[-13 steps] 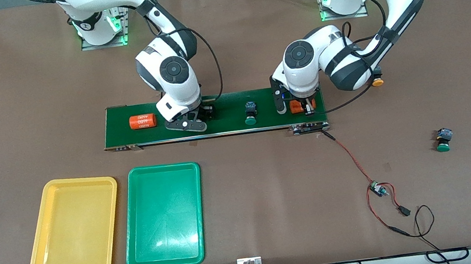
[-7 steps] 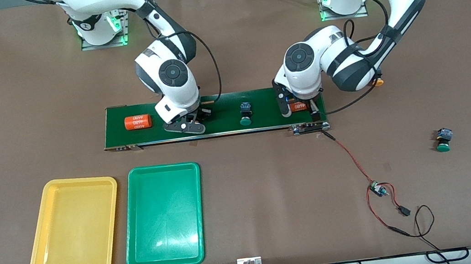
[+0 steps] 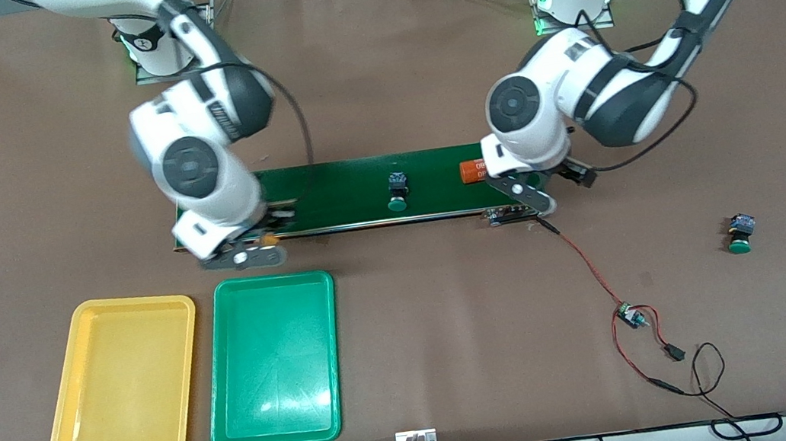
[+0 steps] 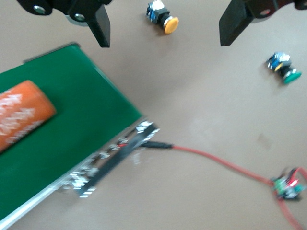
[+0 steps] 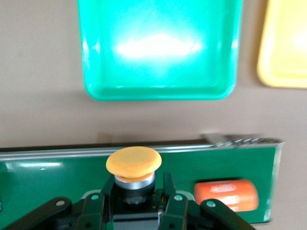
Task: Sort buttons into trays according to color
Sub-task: 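Place the yellow button in the yellow tray while the left gripper grasps another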
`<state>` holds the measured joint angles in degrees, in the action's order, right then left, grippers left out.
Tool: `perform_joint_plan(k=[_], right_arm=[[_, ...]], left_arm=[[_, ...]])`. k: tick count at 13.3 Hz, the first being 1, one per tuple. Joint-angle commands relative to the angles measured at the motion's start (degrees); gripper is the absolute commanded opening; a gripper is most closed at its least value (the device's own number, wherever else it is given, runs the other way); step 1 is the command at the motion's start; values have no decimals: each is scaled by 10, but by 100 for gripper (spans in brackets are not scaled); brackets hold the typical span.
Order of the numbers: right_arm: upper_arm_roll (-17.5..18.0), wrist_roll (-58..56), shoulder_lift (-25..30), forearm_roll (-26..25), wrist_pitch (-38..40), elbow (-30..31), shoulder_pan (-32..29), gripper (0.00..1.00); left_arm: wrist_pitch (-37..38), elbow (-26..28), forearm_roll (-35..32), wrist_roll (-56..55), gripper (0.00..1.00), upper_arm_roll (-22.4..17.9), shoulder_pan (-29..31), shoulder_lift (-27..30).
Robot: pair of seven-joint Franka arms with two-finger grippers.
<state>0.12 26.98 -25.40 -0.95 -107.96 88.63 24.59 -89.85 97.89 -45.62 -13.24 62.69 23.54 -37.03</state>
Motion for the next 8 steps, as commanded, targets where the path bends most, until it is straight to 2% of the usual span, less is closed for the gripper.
perform_joint_plan(k=[1,3,6,7,8], right_arm=[[5,-94,27,5,26,1,-58,7],[4,-162,37,-1,35,4,-109,8],[5,-242,29,-34,26,7,-176,10],[5,-244,19,-46,9,7,-187,10],[5,-254,9,-53,-6,7,-200,10]], left_arm=[[25,-54,46,-5,100,-34,28,-2],[35,-70,88,-2,100,-48,67,-10],[46,-81,90,1,100,-53,103,-10],[28,-78,95,3,100,-74,111,-2],[4,-72,114,4,100,-117,99,28]])
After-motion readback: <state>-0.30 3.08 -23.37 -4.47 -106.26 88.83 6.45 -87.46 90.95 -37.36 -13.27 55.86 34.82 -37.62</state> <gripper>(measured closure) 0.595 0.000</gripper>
